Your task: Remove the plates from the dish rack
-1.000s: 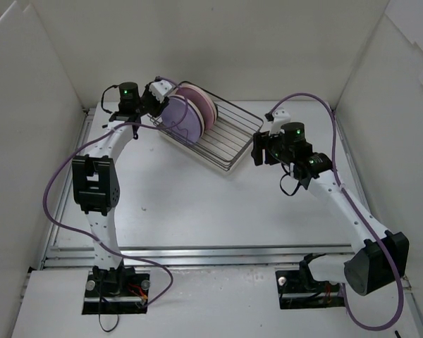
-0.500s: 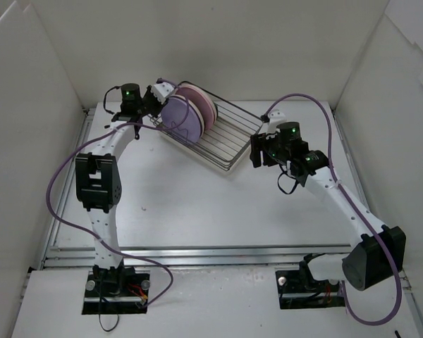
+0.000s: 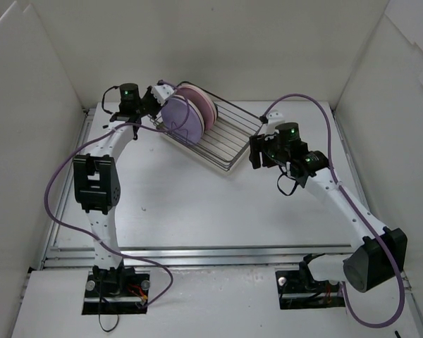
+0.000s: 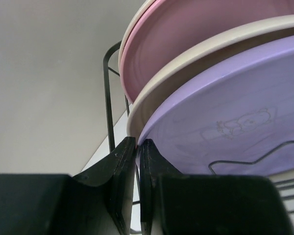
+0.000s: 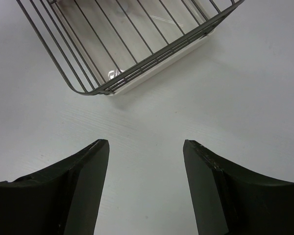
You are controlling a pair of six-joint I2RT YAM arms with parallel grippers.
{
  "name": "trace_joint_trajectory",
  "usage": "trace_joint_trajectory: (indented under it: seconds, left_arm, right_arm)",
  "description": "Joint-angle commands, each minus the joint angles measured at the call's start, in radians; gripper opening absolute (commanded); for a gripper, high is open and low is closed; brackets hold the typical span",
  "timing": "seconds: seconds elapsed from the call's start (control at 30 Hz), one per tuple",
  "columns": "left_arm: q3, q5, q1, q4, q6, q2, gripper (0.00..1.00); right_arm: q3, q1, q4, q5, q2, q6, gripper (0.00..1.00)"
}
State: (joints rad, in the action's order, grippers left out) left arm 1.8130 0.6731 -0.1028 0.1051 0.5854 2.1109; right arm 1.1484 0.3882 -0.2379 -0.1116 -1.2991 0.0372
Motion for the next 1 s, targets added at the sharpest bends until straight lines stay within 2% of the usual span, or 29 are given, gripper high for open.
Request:
trace_joint_trajectory:
  seconds: [0.0, 0.33, 0.6, 0.7, 0.8, 0.97]
  left_arm:
    - [-0.009, 0.063, -0.005, 0.048, 0.065, -0.172, 0.0]
    - [-0.072, 0.085, -0.005, 0.025, 0.06, -0.299, 0.0]
    - [-0.075, 0.08, 0.014, -0.097, 0.054, -0.4, 0.0]
    - [-0.063, 0.034, 0.014, -0.177, 0.025, -0.434, 0.0]
    - [-0.017, -0.085, 0.026, -0.327, -0.059, -0.469, 0.0]
    - [0.022, -0.216, 0.104, -0.763, -0.235, -0.486, 0.0]
  right_arm:
    - [0.025, 0.014, 0.048, 0.016, 0.055, 0.003, 0.63]
    - [0.013, 0.015, 0.043, 0.029, 0.087, -0.003, 0.62]
    - [0.001, 0.02, 0.061, 0.044, 0.115, -0.007, 0.61]
    - [0.002, 0.02, 0.081, 0.033, 0.112, 0.0, 0.6]
    - [0.026, 0.026, 0.077, 0.024, 0.1, 0.003, 0.6]
    - [0.034, 0.037, 0.084, 0.01, 0.096, 0.012, 0.6]
